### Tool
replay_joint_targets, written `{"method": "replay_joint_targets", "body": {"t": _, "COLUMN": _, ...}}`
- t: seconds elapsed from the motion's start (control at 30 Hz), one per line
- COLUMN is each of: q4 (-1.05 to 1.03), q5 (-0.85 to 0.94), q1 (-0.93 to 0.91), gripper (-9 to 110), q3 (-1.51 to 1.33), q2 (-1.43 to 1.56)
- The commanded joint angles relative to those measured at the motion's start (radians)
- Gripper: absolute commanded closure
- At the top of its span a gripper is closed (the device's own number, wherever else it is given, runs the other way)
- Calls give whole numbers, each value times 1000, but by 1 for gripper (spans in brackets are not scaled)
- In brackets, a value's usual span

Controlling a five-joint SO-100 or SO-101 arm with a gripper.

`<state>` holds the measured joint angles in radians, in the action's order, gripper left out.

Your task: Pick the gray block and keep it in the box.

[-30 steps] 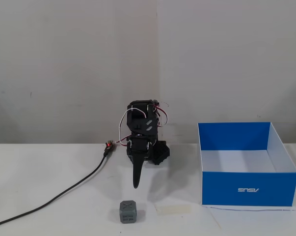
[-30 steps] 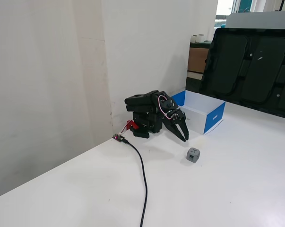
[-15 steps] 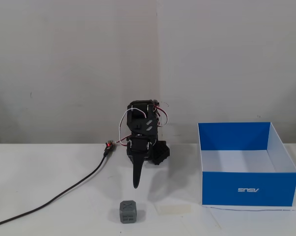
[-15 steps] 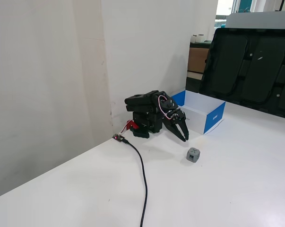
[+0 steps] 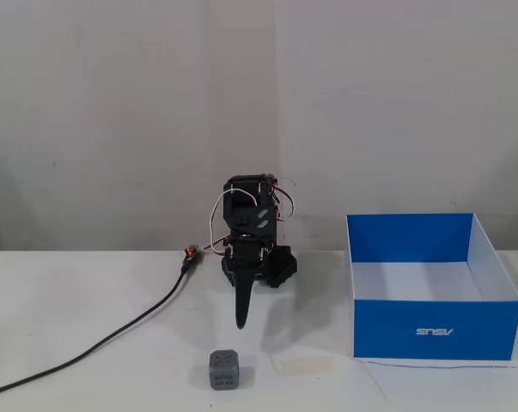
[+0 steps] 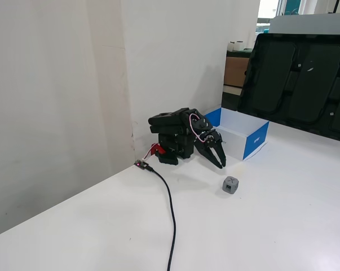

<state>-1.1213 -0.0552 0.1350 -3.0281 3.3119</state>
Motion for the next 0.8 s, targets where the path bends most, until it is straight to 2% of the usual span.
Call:
{"method": "replay_joint_targets", "body": {"t": 0.0, "q4": 6, "q5": 20, "q1": 28, "gripper": 101, "q3": -9, "q2": 118}}
{"method": "replay_joint_targets", "body": {"t": 0.3, "q4": -11, "q5": 0, "q1": -35, "gripper": 101, "q3": 67, "q2": 84}}
{"method": "replay_joint_targets", "body": {"t": 0.53, "q4": 25, "q5": 2, "q1": -23, "gripper": 101, "q3": 227, "q2": -218}}
{"method": "replay_joint_targets", "body": {"t": 0.77, "q4": 12, "q5": 14, "q1": -29, "gripper": 101, "q3": 311, "q2": -347}}
